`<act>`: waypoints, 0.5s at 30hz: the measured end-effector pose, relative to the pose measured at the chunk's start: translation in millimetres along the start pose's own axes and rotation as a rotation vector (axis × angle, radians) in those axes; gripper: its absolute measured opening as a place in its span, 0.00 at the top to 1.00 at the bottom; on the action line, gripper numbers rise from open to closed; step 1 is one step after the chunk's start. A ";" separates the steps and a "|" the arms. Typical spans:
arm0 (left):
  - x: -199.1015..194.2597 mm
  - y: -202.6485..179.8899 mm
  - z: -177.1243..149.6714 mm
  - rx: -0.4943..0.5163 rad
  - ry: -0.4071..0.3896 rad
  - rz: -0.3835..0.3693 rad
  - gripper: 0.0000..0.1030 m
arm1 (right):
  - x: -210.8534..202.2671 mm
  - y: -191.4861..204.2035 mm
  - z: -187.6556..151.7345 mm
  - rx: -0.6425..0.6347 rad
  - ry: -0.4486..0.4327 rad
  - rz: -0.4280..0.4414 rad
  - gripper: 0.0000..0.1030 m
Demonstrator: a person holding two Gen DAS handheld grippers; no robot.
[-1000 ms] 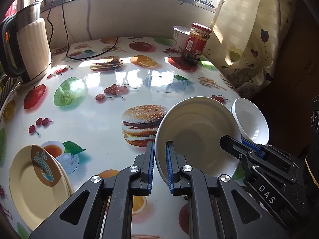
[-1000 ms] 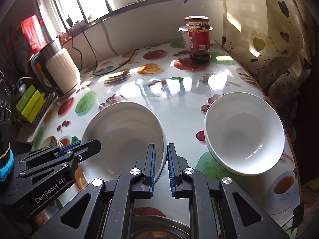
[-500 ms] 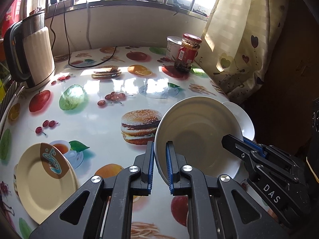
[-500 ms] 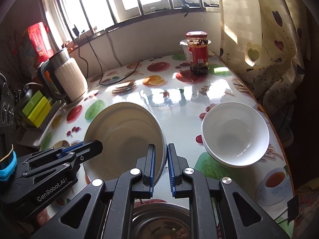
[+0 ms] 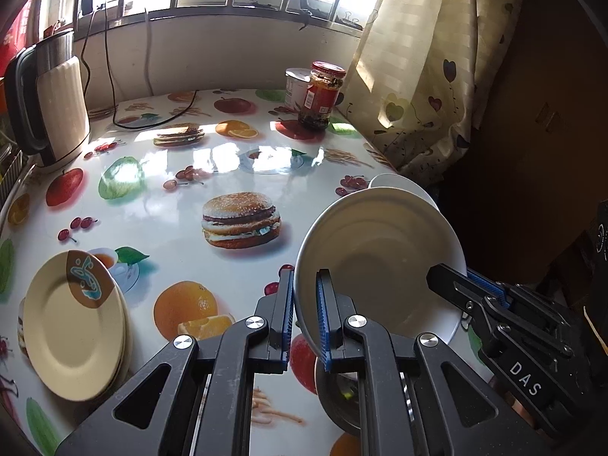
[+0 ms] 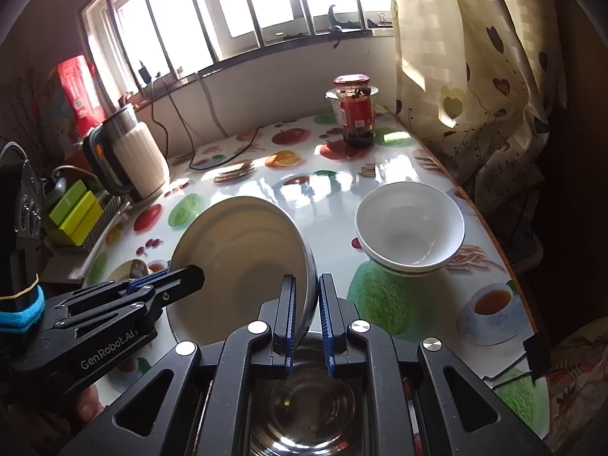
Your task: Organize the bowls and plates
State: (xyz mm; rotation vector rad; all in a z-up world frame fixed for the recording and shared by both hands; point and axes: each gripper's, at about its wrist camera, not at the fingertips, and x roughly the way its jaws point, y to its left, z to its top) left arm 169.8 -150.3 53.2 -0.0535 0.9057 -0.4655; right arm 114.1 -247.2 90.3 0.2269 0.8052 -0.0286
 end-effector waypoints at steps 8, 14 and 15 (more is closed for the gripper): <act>-3.2 -11.7 -20.4 0.021 0.030 -0.027 0.88 | -20.6 -6.7 -26.0 0.027 0.005 -0.026 0.88; -1.6 -17.7 -30.9 0.033 0.053 -0.042 0.88 | -27.8 -14.1 -41.9 0.058 0.018 -0.041 0.88; -1.5 -18.1 -32.7 0.033 0.055 -0.043 0.88 | -27.8 -14.8 -44.3 0.061 0.020 -0.045 0.88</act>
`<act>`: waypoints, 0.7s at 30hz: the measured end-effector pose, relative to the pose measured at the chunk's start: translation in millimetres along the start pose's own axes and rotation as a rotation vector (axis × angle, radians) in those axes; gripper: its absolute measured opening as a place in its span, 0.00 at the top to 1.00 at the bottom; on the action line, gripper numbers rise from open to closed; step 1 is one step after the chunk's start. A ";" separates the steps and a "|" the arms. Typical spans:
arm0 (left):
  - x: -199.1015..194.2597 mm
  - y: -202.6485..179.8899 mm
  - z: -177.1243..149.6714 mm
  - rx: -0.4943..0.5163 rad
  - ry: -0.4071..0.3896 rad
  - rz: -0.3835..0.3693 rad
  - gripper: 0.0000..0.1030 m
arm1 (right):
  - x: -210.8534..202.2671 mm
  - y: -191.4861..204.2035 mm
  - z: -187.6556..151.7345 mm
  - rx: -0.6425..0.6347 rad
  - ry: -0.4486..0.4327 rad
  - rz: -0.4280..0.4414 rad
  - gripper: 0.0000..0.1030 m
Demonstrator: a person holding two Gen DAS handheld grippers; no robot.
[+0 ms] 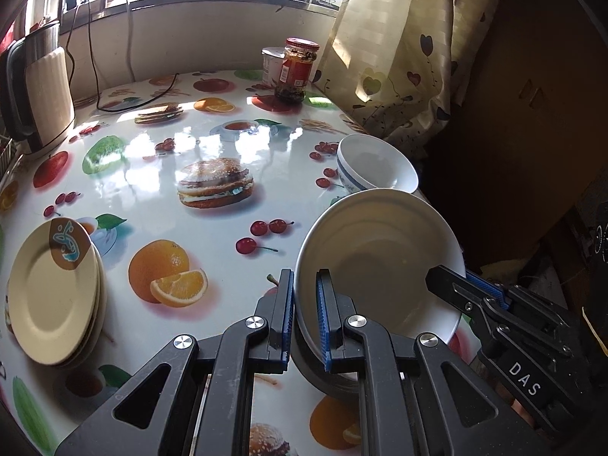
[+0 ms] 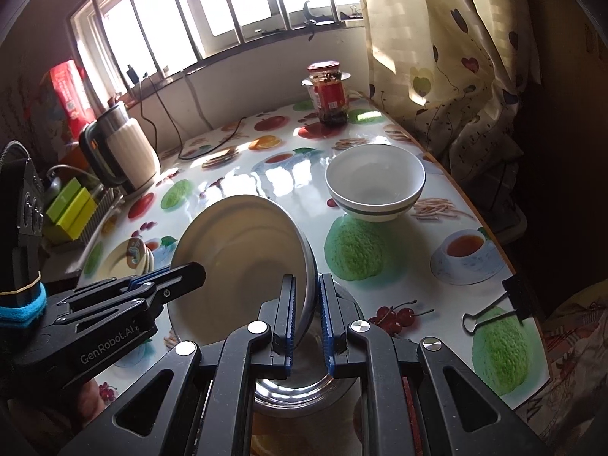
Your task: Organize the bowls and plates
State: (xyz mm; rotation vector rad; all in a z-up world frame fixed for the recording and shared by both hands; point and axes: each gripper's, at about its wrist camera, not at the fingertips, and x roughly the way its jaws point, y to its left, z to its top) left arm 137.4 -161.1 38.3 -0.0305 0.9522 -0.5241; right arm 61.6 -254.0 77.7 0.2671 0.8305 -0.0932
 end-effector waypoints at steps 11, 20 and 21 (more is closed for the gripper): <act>12.1 -5.5 -13.6 0.006 0.054 0.003 0.88 | 5.9 -8.4 -20.2 0.033 0.049 -0.006 0.88; 18.8 -5.7 -15.9 0.000 0.083 0.007 0.88 | 11.9 -13.4 -27.5 0.047 0.078 -0.009 0.88; 18.9 -5.5 -16.4 0.000 0.085 0.007 0.88 | 12.1 -14.0 -27.9 0.048 0.079 -0.009 0.88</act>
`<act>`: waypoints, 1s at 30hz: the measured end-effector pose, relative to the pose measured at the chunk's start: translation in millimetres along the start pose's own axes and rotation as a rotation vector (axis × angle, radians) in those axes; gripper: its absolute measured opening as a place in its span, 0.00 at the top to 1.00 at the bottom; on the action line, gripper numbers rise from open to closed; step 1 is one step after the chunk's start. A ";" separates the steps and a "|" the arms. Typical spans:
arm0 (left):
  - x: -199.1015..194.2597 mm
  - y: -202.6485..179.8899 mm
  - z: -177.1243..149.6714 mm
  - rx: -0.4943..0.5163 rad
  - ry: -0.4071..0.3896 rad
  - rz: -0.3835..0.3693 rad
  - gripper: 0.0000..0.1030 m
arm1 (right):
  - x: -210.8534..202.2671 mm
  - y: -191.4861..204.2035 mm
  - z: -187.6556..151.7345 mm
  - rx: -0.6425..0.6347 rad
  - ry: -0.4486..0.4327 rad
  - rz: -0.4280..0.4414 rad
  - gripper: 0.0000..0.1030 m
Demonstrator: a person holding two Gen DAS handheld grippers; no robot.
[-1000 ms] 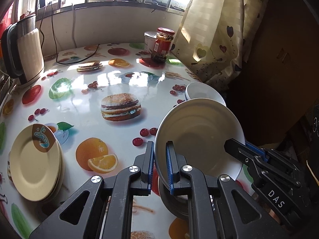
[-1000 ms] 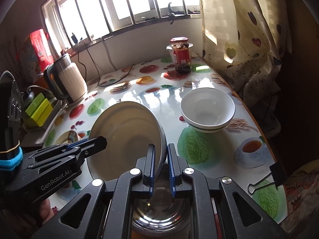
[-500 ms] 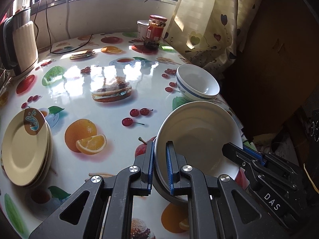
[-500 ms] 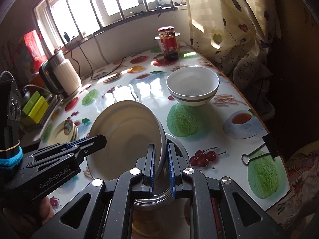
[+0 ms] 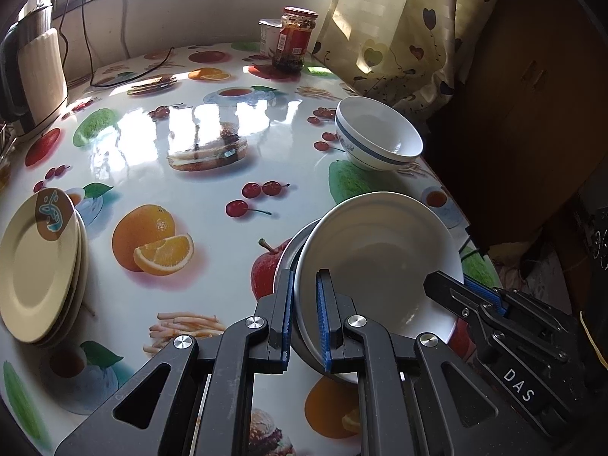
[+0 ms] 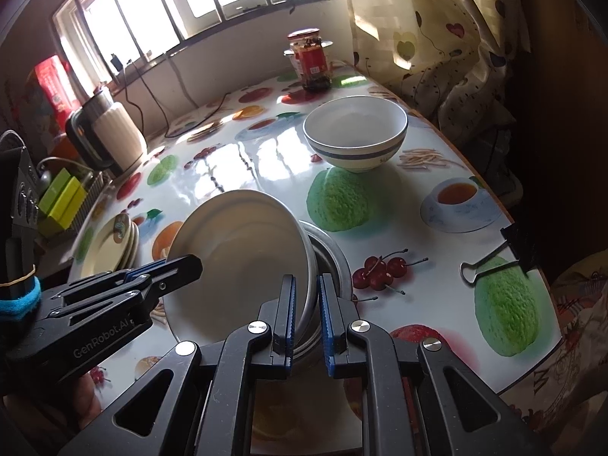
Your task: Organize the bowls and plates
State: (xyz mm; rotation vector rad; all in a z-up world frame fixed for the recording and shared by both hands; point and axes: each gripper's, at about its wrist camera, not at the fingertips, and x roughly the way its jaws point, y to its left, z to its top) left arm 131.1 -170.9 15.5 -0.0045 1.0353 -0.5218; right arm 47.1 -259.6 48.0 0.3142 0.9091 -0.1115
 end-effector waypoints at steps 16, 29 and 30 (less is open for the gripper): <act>1.7 -0.2 -0.1 -0.014 0.001 -0.005 0.88 | 2.4 -1.2 -2.3 0.001 0.015 -0.007 0.86; 0.3 2.1 1.3 -0.029 0.004 -0.013 0.88 | 2.4 -5.0 0.5 0.020 0.014 0.002 0.85; -0.2 2.1 1.2 -0.030 0.004 -0.011 0.88 | 1.8 -5.3 0.6 0.021 0.012 0.003 0.85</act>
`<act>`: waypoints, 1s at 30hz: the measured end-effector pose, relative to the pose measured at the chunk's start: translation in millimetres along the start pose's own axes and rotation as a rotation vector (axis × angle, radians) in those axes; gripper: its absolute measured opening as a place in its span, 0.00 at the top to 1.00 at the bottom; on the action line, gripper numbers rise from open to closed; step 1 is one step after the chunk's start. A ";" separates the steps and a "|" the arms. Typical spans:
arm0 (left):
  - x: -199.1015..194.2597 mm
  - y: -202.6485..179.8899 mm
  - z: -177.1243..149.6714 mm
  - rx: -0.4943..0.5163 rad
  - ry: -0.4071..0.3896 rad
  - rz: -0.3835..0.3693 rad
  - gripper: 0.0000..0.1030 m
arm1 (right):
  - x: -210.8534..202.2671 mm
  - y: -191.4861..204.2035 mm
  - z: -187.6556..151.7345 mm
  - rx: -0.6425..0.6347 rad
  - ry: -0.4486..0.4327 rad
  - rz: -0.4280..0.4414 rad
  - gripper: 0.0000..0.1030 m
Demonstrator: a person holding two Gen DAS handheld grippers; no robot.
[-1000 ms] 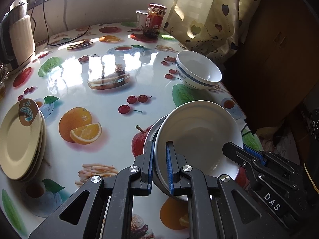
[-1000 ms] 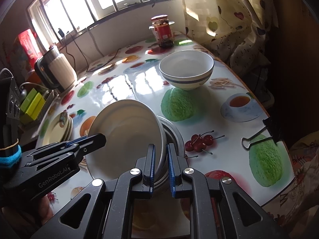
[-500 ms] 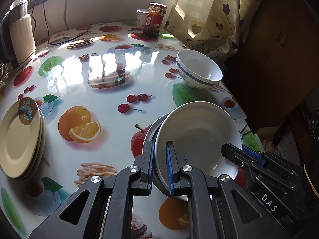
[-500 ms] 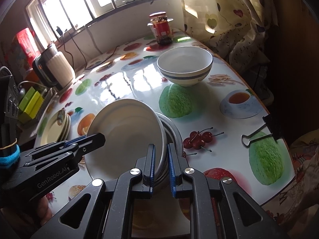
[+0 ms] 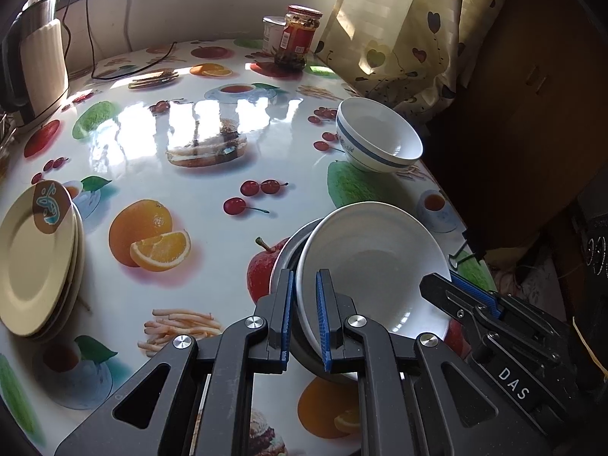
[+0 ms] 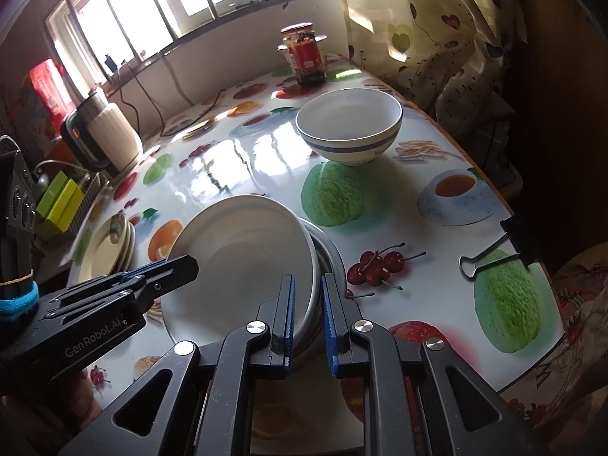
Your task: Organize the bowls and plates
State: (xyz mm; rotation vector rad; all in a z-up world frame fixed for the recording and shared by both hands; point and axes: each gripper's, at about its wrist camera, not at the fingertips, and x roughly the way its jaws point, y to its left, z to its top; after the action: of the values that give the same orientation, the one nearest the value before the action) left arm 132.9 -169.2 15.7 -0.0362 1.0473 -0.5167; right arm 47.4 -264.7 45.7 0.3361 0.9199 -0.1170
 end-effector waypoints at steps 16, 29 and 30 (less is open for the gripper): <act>-7.6 0.9 3.6 0.001 -0.015 0.026 0.82 | -6.0 4.2 2.9 -0.004 -0.014 0.007 0.79; -15.4 1.2 18.2 0.030 -0.065 0.066 0.73 | -14.9 -1.4 16.3 0.006 -0.065 -0.006 0.57; -14.6 0.6 20.0 0.035 -0.063 0.062 0.73 | -15.0 -2.9 18.3 0.009 -0.067 -0.007 0.56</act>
State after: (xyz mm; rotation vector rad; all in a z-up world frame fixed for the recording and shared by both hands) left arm 144.1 -166.8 37.7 0.0107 0.9741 -0.4752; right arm 51.6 -274.2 67.2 0.3351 0.8542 -0.1382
